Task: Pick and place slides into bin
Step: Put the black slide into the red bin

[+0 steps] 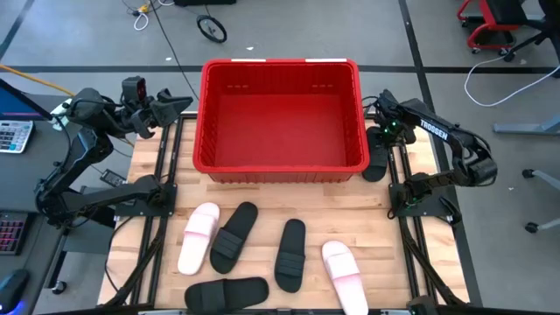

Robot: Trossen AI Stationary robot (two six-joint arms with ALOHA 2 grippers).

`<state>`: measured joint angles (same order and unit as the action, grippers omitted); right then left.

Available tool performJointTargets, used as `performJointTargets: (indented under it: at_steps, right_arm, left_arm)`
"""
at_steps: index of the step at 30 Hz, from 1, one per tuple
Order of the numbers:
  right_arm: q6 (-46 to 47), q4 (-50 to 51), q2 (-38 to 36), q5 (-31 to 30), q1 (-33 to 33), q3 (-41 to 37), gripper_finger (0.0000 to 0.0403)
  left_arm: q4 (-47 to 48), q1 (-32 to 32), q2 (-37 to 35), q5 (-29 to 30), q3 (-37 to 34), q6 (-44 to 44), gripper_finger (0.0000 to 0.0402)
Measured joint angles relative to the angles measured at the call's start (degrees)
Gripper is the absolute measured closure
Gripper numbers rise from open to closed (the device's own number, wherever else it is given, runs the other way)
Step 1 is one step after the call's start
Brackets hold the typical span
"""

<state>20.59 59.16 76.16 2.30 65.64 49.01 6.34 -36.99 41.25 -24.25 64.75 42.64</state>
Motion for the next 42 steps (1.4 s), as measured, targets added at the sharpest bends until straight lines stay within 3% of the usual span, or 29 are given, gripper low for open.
performJointTargets:
  at_steps: [13,23,27,32,37,42]
  right_arm:
    - [5.52,-2.24,5.62,-0.42,-5.37,-1.3,0.0213]
    - [6.64,10.14,-3.37,6.28,-10.52,-1.96,0.0224]
    - [7.8,13.55,-7.63,5.46,-13.41,-2.0,0.0226]
    - [-5.81,8.22,-10.52,-1.55,-14.07,-1.99,0.0225]
    - [-12.29,2.27,-8.94,6.34,-13.0,-2.05,0.0219]
    - [-13.92,1.58,-4.07,8.01,-11.62,-4.31,0.0202]
  left_arm:
    - [0.09,0.0,0.0,0.0,0.0,0.01,0.0294]
    - [5.32,0.0,0.0,0.0,0.0,0.01,0.0294]
    - [6.15,0.0,0.0,0.0,0.0,-0.05,0.0294]
    - [6.13,0.0,0.0,0.0,0.0,-1.34,0.0294]
    - [6.15,0.0,0.0,0.0,0.0,-1.32,0.0294]
    - [6.15,0.0,0.0,0.0,0.0,-1.31,0.0294]
